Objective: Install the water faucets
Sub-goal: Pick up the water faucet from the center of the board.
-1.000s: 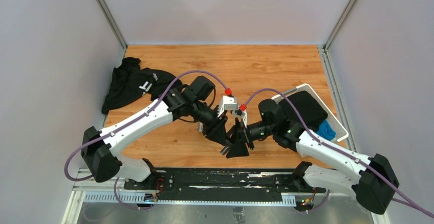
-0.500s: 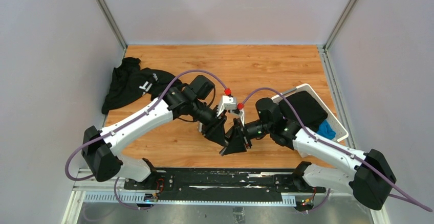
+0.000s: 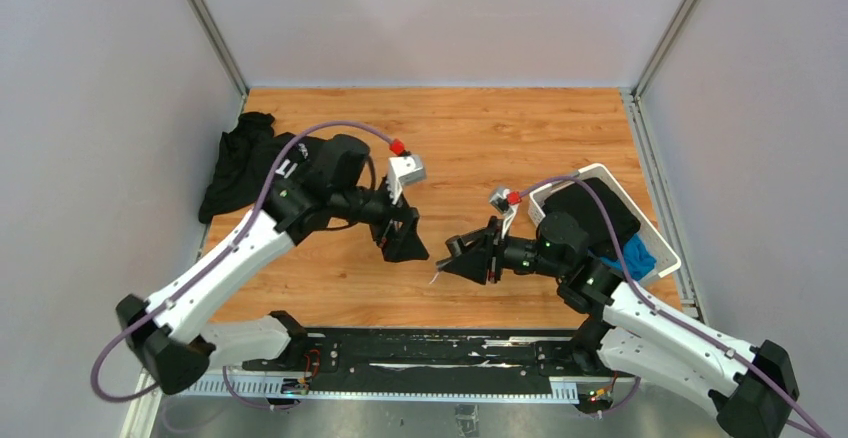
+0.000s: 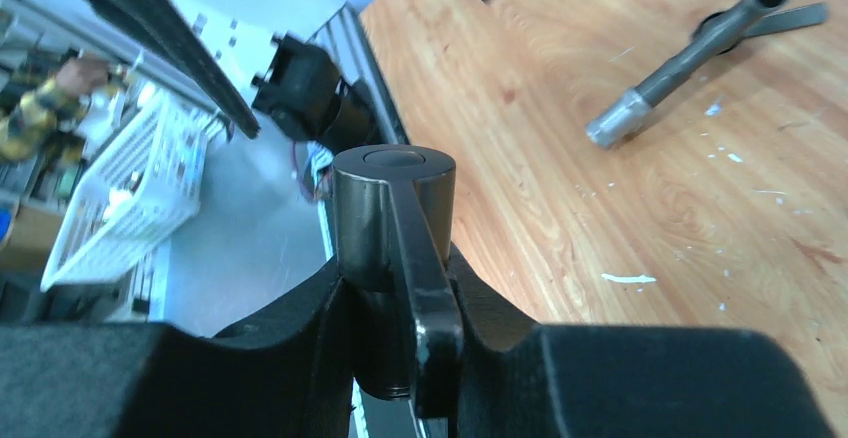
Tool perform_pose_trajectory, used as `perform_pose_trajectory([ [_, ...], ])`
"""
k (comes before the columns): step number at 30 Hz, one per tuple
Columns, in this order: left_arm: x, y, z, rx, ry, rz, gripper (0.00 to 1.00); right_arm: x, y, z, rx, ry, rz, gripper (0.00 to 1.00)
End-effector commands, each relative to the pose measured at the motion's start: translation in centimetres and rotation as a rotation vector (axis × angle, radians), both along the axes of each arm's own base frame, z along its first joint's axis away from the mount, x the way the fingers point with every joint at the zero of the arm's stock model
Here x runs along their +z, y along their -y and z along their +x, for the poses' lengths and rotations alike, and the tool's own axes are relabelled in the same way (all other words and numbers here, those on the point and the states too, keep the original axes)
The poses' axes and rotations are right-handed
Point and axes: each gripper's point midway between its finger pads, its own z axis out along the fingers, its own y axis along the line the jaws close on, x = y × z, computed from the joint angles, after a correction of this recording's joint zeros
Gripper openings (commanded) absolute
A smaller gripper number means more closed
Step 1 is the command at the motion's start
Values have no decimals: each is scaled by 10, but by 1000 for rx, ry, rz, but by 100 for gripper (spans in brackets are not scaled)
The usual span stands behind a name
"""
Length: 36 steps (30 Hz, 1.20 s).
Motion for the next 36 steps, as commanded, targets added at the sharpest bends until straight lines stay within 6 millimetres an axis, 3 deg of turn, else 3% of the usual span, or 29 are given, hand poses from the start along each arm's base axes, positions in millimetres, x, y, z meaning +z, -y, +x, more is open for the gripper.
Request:
perform_pose_trajectory([
  [1,17,-6,32,257,218,-102,100,27,7,25,-218,-40,144,0],
  [6,32,-17,27,414,593,-322,100,39,18,37,-358,-167,199,0],
  [10,17,-11,21,373,635,-284,100,53,18,35,-365,-235,243,0],
  [15,24,5,1,272,860,-302,100,62,13,32,-344,-275,254,0],
  [24,23,24,-8,153,942,-317,93,72,9,26,-296,-285,276,0],
  [36,18,36,-6,150,898,-315,57,76,0,20,-227,-283,274,0],
])
